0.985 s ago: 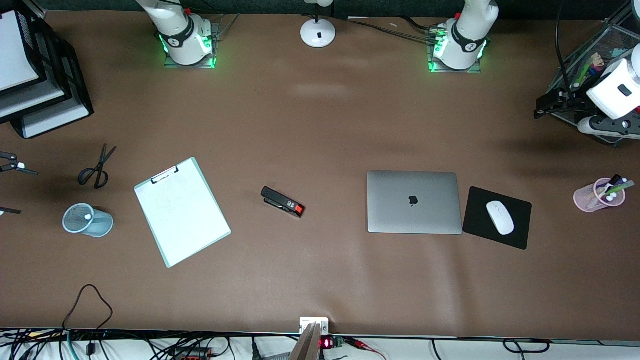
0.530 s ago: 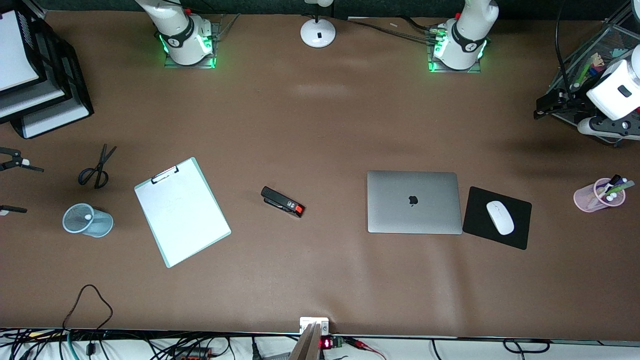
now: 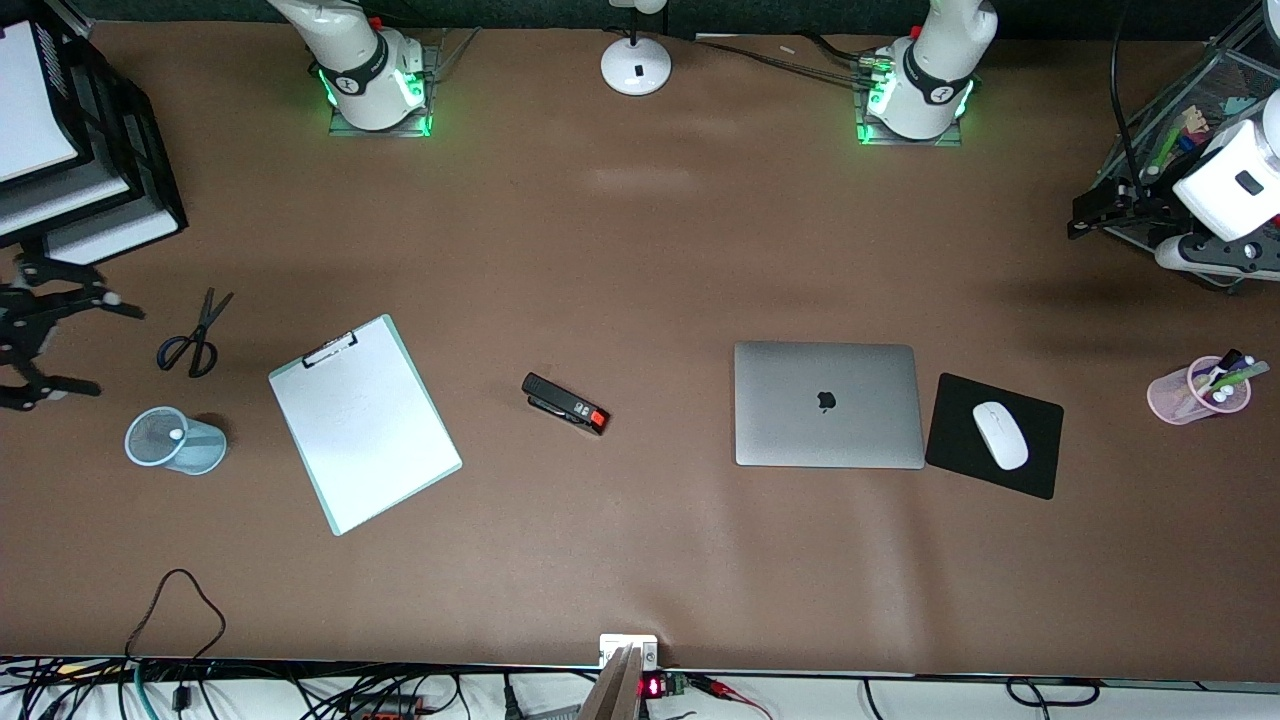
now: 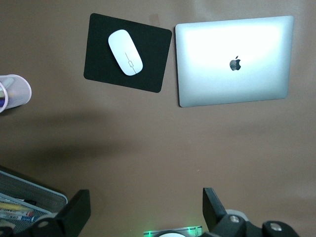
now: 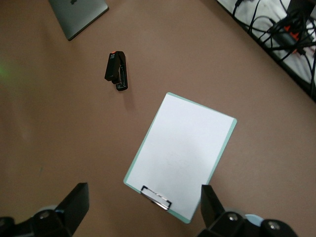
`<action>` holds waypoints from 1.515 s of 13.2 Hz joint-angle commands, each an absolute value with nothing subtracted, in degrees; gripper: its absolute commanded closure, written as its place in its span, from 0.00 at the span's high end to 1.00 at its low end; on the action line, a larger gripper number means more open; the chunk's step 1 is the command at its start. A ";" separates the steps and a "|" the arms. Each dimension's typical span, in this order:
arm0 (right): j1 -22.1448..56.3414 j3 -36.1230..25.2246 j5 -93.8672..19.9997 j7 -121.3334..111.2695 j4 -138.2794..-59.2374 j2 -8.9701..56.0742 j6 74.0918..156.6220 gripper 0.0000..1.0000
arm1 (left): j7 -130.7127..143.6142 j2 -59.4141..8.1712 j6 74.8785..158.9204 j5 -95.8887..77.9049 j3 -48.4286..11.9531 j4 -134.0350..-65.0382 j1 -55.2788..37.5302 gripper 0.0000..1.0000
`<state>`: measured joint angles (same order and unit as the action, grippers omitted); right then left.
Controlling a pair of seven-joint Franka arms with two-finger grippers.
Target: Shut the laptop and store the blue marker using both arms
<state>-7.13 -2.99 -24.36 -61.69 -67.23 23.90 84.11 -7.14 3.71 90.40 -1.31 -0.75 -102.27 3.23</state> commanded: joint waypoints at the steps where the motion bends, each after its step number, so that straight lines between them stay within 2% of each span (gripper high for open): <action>1: -3.44 -3.43 -21.19 -50.50 -73.46 18.91 85.52 1.00 | -7.47 2.55 88.86 -2.55 -1.05 -100.02 3.95 1.00; 7: 1.22 -3.43 -16.01 -28.78 -79.09 15.30 84.99 1.00 | -7.56 2.64 88.77 -2.55 -0.88 -100.02 3.96 1.00; 13: 6.33 -3.43 -4.84 -3.11 -79.63 12.22 82.27 1.00 | -7.56 2.55 88.33 -2.55 -0.79 -100.02 4.04 1.00; 20: 4.04 -7.91 -0.28 -1.50 -81.56 11.34 81.57 1.00 | -7.65 2.46 87.98 -2.64 -0.79 -100.02 4.75 1.00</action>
<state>4.01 -8.18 -2.35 -2.75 -79.97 12.79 82.00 -7.14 3.38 89.62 -1.32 -0.73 -102.14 4.29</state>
